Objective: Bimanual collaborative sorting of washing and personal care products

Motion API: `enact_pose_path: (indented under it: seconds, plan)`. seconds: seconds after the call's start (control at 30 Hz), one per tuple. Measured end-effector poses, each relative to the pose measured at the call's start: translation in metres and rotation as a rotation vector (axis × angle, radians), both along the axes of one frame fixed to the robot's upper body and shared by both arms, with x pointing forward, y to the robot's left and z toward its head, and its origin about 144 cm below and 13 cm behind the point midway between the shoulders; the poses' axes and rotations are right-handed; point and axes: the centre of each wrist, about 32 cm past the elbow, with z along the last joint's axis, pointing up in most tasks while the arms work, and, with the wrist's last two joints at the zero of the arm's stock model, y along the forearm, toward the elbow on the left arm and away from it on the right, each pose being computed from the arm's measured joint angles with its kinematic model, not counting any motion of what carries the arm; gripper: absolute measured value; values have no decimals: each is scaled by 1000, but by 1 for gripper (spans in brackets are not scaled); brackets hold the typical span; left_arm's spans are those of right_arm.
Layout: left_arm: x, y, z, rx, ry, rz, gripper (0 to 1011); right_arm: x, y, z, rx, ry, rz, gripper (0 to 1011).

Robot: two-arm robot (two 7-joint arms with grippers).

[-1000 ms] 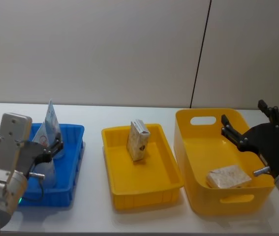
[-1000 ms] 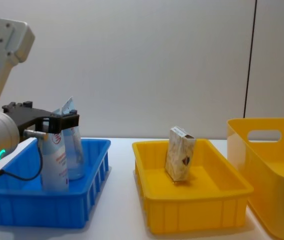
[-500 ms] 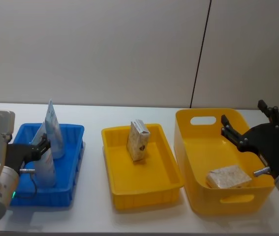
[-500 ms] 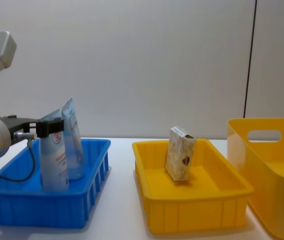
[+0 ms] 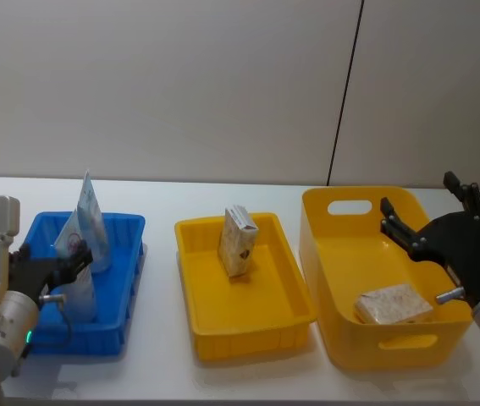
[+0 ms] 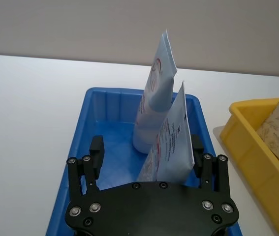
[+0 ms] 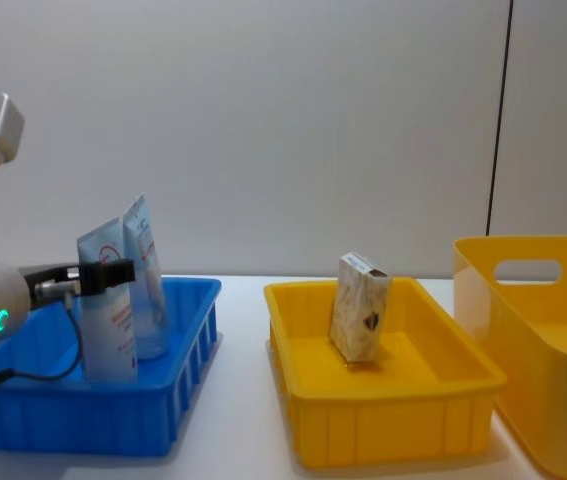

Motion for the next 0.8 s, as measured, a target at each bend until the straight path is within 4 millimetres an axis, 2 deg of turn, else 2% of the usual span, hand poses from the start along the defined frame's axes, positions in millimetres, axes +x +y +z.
enact_pose_path:
  seconds: [0.07,0.1,0.2,0.33,0.43,0.57,0.6,0.8]
  plan:
    - [1,-1,-1,-11,6,-5,996,0,0,0,0,0,0,1002]
    - [2,-2,-2,-19,11,-7,955,0,0,0,0,0,0,1002]
    - [4,-3,-4,-32,18,-13,917,0,0,0,0,0,0,1002]
    - [7,-6,-6,-51,25,-20,782,0,0,0,0,0,0,1002]
    - [8,-8,-7,-57,25,-22,730,0,0,0,0,0,0,1002]
    - [10,-10,-9,-64,24,-22,564,0,0,0,0,0,0,1002]
    - [10,-11,-9,-63,23,-21,564,0,0,0,0,0,0,1002]
    - [11,-12,-10,-52,15,-12,356,0,0,0,0,0,0,1002]
